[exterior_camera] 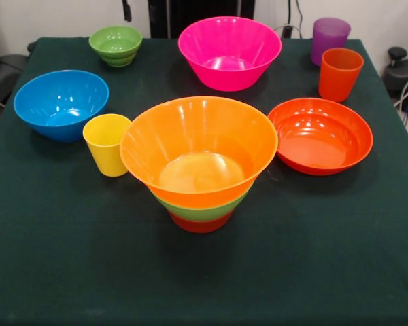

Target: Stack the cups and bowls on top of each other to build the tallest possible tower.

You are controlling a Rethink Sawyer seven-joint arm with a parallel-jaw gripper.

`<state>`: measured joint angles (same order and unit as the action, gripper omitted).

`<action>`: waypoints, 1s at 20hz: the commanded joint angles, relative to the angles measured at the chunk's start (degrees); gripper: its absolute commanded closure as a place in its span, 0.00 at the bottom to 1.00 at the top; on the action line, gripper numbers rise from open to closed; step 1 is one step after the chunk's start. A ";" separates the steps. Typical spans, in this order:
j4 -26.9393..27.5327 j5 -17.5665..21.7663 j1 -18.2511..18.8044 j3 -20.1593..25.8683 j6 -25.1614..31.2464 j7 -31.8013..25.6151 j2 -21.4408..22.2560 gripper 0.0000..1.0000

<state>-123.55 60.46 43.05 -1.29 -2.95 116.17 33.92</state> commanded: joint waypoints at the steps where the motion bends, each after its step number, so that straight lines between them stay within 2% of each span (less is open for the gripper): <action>1: 9.14 -2.58 -2.18 1.91 -4.18 6.21 -7.40 0.00; 5: 10.82 -2.80 -2.21 1.93 -4.74 5.90 -9.07 0.00; 13: 12.66 -2.15 -0.02 4.34 -3.57 4.76 -10.78 0.00; 20: 12.64 -1.80 1.44 5.84 -2.10 3.94 -10.44 0.00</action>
<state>-118.56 60.42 44.32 -2.68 -4.51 116.17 25.24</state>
